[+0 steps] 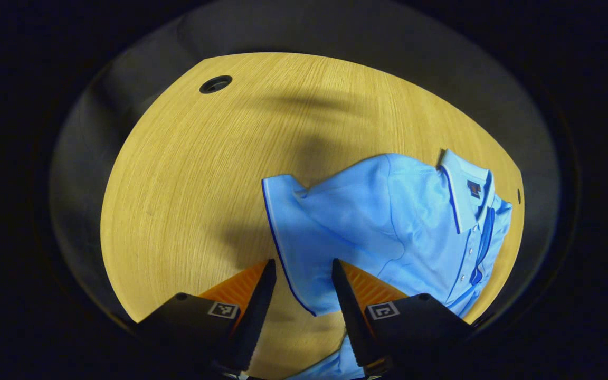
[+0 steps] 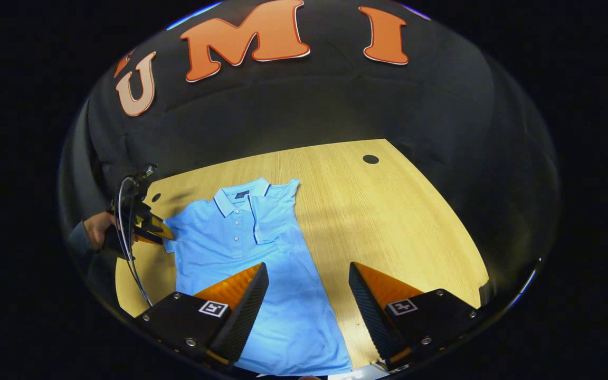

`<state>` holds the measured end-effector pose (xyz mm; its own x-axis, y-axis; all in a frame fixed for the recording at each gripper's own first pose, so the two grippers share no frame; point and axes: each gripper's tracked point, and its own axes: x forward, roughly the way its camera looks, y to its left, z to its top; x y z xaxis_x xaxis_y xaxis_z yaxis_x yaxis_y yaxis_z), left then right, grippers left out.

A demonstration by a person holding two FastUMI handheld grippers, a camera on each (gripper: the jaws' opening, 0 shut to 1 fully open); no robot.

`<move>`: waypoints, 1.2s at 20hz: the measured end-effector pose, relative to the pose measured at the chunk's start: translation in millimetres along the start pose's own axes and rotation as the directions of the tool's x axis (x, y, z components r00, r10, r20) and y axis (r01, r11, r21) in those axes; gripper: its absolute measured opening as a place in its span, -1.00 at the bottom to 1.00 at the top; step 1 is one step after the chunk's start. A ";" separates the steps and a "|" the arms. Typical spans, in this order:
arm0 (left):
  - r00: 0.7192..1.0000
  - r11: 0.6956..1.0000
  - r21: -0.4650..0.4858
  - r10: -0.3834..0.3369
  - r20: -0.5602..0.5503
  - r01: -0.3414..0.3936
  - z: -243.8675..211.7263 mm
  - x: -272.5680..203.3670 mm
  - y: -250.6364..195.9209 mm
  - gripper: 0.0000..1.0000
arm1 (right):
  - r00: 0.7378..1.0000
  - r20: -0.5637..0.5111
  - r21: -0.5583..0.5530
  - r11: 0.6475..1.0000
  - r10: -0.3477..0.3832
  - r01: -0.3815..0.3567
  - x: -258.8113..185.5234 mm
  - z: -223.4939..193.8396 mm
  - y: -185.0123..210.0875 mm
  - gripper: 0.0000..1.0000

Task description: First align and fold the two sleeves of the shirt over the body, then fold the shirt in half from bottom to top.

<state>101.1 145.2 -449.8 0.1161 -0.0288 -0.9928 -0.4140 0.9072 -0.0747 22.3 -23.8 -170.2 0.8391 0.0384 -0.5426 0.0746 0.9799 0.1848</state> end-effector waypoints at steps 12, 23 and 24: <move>0.980 0.960 0.273 -0.105 0.170 0.055 25.6 -24.6 -57.7 -0.87 | 1.000 -0.016 -0.027 1.000 0.006 -0.006 -8.7 -15.7 3.4 0.92; 0.949 0.869 0.470 -0.264 0.173 0.156 19.2 -56.6 -165.6 -0.84 | 0.998 0.032 -0.014 0.998 -0.061 0.062 -30.4 -33.5 -13.8 0.95; 0.946 0.858 0.487 -0.278 0.168 0.166 17.8 -55.8 -176.0 -0.84 | 0.997 0.028 -0.001 0.998 -0.067 0.067 -32.7 -37.5 -15.7 0.95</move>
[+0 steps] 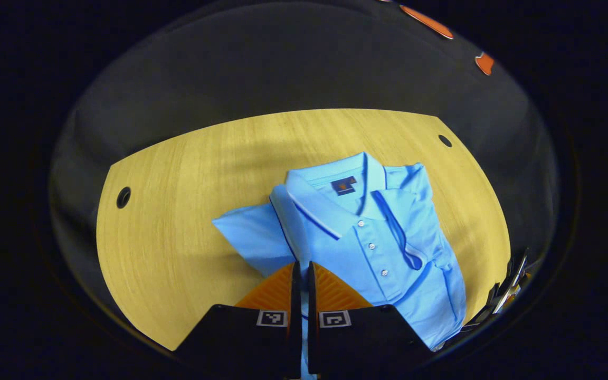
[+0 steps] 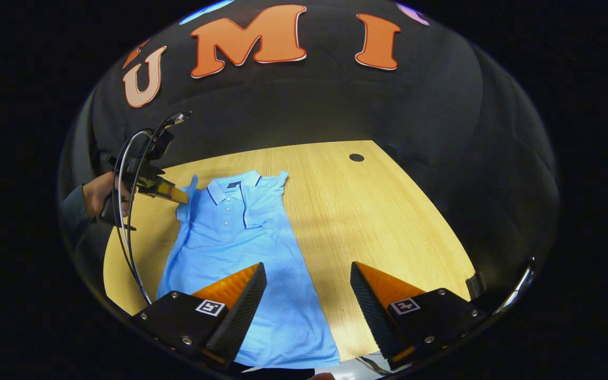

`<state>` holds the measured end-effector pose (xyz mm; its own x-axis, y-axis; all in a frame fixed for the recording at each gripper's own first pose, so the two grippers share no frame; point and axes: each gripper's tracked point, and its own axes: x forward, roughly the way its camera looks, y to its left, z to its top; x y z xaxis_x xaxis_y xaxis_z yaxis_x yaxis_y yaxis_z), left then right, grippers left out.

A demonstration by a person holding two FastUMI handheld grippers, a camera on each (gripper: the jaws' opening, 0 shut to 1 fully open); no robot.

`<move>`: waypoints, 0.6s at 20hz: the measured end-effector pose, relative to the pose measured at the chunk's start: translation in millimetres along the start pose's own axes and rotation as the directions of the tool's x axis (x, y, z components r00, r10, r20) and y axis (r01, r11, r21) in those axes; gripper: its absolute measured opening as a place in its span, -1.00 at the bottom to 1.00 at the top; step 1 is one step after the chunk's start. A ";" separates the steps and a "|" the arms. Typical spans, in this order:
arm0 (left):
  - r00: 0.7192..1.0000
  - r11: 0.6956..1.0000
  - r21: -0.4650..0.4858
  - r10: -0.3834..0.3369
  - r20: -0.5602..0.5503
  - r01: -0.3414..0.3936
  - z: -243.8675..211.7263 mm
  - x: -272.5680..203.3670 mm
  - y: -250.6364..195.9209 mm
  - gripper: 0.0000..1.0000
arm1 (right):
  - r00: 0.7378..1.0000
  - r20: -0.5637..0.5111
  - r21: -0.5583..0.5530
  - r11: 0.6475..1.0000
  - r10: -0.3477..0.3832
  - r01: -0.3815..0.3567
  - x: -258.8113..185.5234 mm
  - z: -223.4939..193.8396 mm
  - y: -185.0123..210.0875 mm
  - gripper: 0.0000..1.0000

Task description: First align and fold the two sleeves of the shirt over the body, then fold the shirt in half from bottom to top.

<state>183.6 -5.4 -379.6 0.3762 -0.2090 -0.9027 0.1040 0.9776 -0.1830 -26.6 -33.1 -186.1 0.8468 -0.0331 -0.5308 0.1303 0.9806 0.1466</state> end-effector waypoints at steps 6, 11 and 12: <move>0.997 0.996 0.018 -0.082 -0.013 0.082 7.2 18.4 -49.1 -0.83 | 0.999 -0.021 0.056 0.997 -0.044 0.045 -13.0 -20.0 -15.8 0.95; 0.980 0.981 -0.007 -0.196 0.020 0.196 2.2 -5.7 -76.6 0.16 | 0.999 -0.040 0.084 0.996 -0.024 0.028 -13.0 -30.3 -22.2 0.95; 0.982 0.982 0.004 -0.187 0.033 0.187 0.2 -12.7 -74.5 0.55 | 0.999 -0.043 0.072 0.997 -0.015 0.018 -13.0 -31.5 -22.9 0.95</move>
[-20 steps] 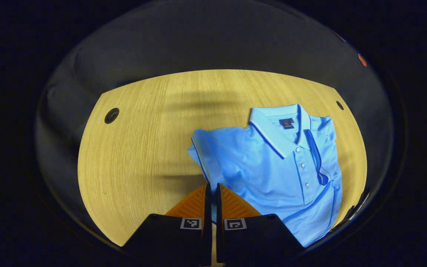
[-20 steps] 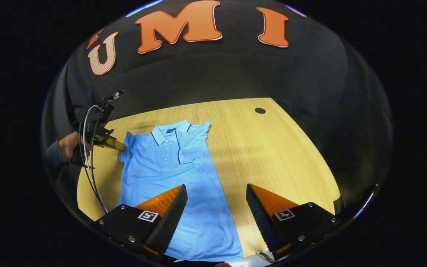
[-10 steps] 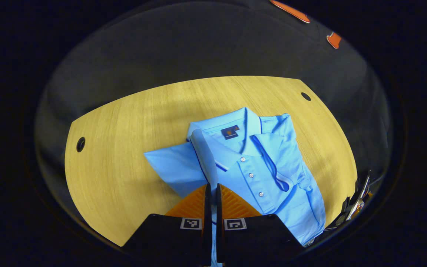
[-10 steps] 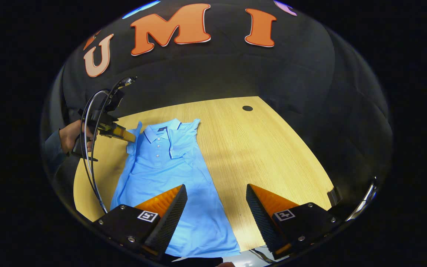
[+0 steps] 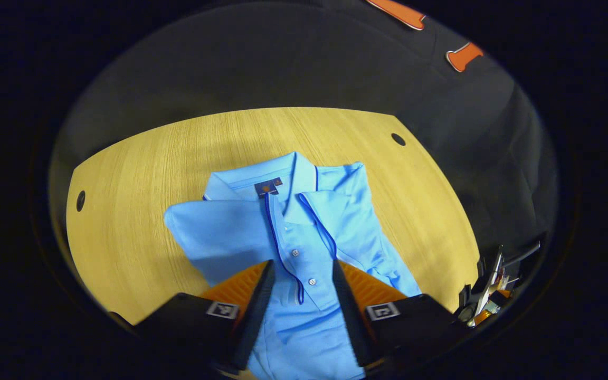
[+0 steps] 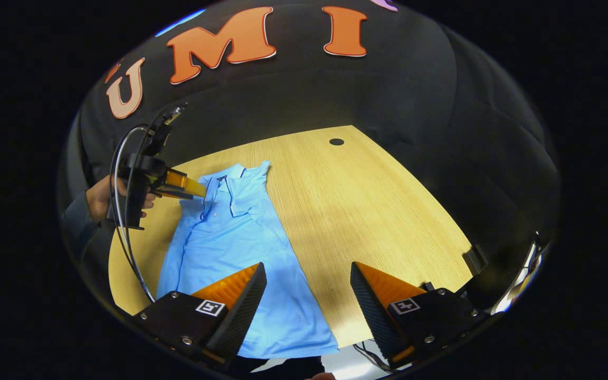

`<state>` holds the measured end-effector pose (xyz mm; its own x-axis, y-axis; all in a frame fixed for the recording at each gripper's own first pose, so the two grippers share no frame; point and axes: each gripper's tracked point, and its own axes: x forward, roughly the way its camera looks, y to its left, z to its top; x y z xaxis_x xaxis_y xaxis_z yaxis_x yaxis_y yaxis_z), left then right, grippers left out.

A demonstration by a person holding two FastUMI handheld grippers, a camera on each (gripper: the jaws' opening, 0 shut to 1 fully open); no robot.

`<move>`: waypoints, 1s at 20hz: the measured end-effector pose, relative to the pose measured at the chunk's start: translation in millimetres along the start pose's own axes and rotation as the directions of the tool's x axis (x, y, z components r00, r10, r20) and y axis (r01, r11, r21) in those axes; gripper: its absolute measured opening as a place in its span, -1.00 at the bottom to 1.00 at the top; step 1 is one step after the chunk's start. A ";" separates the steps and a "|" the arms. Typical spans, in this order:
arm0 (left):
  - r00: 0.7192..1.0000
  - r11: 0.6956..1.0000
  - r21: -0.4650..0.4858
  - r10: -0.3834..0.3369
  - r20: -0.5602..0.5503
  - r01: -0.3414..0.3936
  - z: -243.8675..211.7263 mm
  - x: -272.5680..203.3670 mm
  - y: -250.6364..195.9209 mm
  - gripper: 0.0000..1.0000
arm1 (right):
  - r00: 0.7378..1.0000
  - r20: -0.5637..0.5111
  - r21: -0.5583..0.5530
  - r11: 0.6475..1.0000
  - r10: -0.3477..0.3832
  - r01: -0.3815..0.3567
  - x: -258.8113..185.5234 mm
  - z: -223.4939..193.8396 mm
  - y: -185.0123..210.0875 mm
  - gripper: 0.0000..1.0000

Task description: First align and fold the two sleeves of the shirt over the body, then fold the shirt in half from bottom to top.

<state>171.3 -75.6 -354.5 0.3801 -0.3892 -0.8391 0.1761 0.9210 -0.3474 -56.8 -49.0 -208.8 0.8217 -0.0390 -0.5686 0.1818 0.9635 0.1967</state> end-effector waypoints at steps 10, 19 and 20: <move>0.996 0.993 -0.081 0.089 0.006 -0.088 -117.9 -92.2 -1.4 0.96 | 0.984 -0.097 -0.096 0.983 0.150 -0.159 0.9 -52.9 3.1 0.96; 0.982 0.977 -0.107 0.180 -0.051 -0.185 -236.3 -132.9 1.4 0.96 | 0.952 -0.238 -0.166 0.958 0.191 -0.234 5.6 -125.4 -2.2 0.95; 0.978 0.976 -0.089 0.196 -0.066 -0.201 -248.4 -134.3 4.2 1.00 | 0.948 -0.254 -0.168 0.956 0.194 -0.241 6.3 -131.5 -1.9 0.96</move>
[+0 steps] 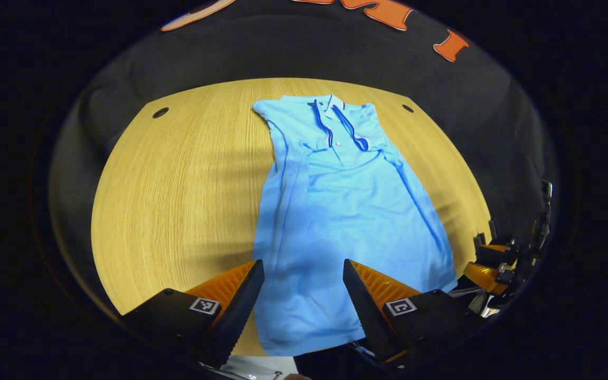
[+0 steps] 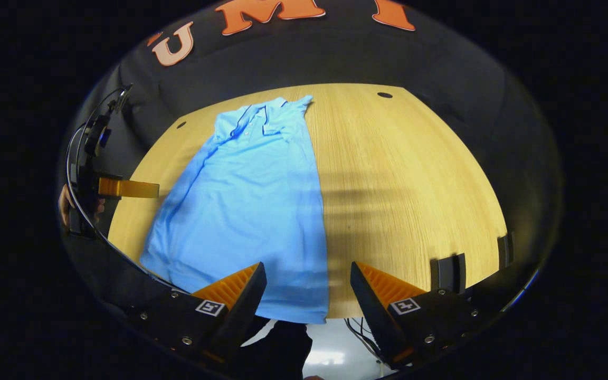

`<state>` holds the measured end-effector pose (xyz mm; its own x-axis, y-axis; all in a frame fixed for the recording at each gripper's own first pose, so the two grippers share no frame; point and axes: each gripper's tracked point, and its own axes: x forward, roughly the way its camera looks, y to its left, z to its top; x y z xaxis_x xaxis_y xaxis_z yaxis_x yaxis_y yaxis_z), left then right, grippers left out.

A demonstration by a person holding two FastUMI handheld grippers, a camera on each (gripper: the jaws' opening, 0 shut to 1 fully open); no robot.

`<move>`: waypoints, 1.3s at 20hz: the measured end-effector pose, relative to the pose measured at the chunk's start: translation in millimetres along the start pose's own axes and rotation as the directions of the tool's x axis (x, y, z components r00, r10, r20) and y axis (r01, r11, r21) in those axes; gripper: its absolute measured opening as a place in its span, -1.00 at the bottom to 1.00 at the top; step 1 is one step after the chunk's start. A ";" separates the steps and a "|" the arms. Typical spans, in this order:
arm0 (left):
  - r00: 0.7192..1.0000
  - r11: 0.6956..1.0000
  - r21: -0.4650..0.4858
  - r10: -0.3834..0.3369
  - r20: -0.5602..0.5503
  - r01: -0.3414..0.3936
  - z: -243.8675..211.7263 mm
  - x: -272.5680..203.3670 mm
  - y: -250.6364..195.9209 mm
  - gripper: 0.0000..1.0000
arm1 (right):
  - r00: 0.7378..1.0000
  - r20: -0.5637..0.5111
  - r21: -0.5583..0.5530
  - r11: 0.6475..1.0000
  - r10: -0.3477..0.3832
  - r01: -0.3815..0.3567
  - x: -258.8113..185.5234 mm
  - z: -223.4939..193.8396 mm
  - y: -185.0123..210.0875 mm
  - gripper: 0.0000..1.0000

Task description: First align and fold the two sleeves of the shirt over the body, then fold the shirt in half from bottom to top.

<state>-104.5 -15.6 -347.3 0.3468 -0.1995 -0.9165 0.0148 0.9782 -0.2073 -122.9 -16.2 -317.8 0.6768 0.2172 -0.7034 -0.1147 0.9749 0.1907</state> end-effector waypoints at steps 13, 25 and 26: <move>0.984 0.994 -0.032 0.100 -0.150 -0.106 -122.9 -1.9 31.2 0.96 | 0.993 -0.114 -0.089 0.996 -0.029 0.019 17.3 -47.3 8.2 0.95; 0.984 0.993 -0.064 0.092 -0.151 -0.102 -117.3 16.5 18.0 -0.29 | 0.978 -0.179 -0.022 0.995 -0.104 0.101 34.8 -42.0 3.2 -0.44; 0.986 0.992 -0.087 0.072 -0.153 -0.086 -114.8 17.3 14.9 -0.47 | 0.978 -0.187 0.000 0.995 -0.098 0.100 36.8 -40.0 5.1 -0.77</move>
<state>-205.9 -11.2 -405.5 0.1990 -0.1349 -0.9707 -0.0965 0.9830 -0.1564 -127.7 -1.3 -370.1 0.5370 0.1260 -0.8341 -0.0467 0.9917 0.1198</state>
